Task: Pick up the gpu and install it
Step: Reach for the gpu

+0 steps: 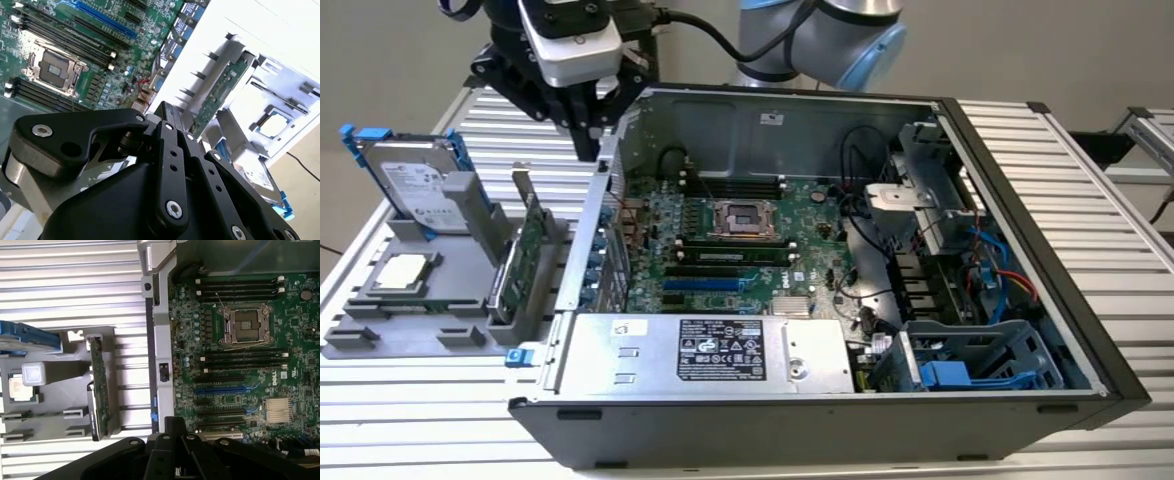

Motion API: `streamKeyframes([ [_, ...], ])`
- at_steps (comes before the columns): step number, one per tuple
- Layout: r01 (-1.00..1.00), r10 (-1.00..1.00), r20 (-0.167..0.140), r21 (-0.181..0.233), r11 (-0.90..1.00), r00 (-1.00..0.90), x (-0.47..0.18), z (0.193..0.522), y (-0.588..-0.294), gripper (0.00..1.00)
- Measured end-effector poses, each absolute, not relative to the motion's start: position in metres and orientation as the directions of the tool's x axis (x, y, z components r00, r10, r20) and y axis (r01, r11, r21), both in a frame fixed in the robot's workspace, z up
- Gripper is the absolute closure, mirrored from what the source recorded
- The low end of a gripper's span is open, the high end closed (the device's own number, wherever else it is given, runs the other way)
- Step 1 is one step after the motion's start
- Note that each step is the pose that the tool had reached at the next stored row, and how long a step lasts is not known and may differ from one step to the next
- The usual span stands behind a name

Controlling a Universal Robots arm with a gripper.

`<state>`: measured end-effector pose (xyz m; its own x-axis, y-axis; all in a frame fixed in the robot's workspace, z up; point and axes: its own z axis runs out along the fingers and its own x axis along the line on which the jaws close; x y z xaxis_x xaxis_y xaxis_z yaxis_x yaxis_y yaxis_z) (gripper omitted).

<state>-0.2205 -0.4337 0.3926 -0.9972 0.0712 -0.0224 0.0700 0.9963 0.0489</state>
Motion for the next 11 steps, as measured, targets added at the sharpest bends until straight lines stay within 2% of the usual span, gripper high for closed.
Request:
streamKeyframes([
  [11,0.070,0.071,-0.022,0.049,0.996,-0.997,-0.2287,0.3926,-0.4370,1.00],
])
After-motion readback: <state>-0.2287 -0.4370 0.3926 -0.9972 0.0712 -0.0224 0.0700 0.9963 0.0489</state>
